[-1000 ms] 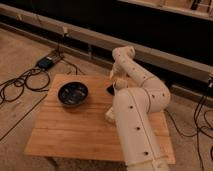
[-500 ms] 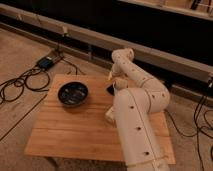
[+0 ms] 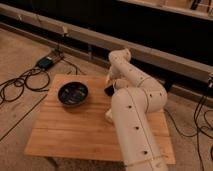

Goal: Push the eraser across the table

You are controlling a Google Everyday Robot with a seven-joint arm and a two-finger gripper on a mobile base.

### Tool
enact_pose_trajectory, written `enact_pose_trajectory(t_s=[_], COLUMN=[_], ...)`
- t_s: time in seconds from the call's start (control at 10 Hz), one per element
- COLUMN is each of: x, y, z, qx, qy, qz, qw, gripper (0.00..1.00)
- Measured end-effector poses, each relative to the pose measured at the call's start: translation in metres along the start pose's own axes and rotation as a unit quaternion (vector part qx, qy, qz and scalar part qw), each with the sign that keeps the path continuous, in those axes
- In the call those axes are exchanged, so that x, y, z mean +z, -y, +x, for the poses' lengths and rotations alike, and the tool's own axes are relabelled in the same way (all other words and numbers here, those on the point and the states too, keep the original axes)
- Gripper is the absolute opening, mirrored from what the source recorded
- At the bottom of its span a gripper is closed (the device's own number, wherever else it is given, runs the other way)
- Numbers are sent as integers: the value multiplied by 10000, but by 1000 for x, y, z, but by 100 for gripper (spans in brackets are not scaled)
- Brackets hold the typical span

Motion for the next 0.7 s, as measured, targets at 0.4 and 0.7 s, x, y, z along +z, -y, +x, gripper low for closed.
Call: enact_pose_trajectory(t_s=[0.4, 0.7], x=[-3, -5], y=[-33, -49], z=[12, 24], qx=[83, 233], qy=[-375, -682], qz=[-199, -316], qw=[9991, 9969], gripper=[65, 65])
